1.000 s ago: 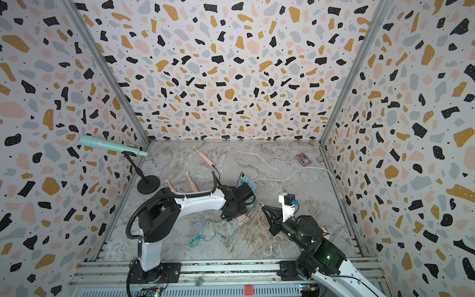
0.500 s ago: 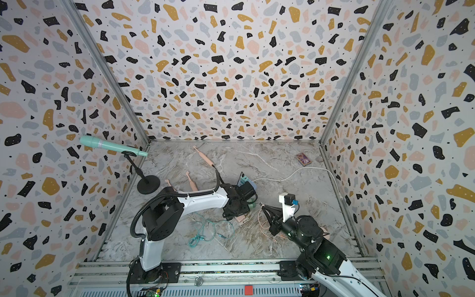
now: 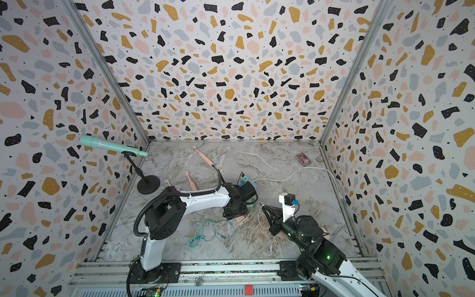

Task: Charge the electric toothbrush
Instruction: Pick up the plug from the center of the board.

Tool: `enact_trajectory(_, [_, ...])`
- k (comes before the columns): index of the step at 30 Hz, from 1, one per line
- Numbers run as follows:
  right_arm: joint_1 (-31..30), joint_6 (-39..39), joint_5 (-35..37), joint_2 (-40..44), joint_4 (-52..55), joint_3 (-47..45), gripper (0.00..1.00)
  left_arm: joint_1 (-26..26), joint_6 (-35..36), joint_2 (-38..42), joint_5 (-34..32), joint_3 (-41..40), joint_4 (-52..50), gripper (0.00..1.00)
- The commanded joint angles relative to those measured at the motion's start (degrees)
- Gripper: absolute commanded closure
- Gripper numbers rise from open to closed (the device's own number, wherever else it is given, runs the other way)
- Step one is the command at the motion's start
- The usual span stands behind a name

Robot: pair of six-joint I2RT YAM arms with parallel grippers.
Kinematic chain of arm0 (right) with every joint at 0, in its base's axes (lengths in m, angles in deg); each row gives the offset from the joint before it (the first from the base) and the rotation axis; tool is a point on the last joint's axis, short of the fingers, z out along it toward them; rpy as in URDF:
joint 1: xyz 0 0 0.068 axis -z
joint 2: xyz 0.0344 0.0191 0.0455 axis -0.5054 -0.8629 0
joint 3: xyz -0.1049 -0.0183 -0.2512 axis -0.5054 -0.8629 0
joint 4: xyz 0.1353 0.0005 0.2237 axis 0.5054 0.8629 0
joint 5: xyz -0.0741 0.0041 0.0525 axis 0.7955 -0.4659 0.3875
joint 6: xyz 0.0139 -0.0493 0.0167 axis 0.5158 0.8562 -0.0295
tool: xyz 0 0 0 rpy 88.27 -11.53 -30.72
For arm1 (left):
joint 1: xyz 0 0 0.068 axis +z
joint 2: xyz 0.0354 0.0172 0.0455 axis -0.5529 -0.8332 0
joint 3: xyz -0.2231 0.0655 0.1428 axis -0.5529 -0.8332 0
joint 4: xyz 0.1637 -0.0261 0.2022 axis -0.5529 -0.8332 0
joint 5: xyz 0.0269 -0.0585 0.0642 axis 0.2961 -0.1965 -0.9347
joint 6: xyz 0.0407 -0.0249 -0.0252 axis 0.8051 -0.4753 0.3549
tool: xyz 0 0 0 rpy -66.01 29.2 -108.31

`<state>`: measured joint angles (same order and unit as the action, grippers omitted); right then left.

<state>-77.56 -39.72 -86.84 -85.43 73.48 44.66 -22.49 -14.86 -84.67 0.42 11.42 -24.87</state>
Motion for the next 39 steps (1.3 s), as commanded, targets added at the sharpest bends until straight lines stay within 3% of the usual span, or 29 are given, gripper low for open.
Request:
enact_trajectory(1, [0.0, -0.2, 0.3, 0.4, -0.4, 0.4, 1.0, -0.4, 2.9, -3.2, 1.0, 0.5, -3.0, 0.53])
enact_trajectory(6, [0.0, -0.2, 0.1, 0.3, -0.4, 0.4, 1.0, -0.4, 6.3, -5.6, 1.4, 4.5, -6.8, 0.58])
enact_trajectory(15, [-0.1, -0.3, 0.2, -0.1, -0.5, 0.2, 1.0, -0.6, 7.8, -5.6, 2.4, 5.3, -7.6, 0.36])
enact_trajectory(19, [-0.1, -0.1, 0.3, -0.4, -0.8, 0.2, 1.0, -0.9, 7.7, -4.7, 3.4, 3.9, -7.0, 0.34])
enact_trajectory(27, [-0.1, -0.1, 0.3, -0.7, -0.8, 0.2, 1.0, -1.4, 7.5, -4.7, 5.2, 2.4, -5.6, 0.48])
enact_trajectory(35, [-0.1, 0.0, 0.6, -0.8, -0.8, 0.2, 1.0, -1.6, 8.3, -4.8, 6.0, 2.2, -5.8, 0.55])
enact_trajectory(39, [-0.1, 0.1, 0.7, -0.9, -0.8, 0.3, 1.0, -1.6, 9.0, -4.4, 5.7, 2.9, -5.6, 0.67])
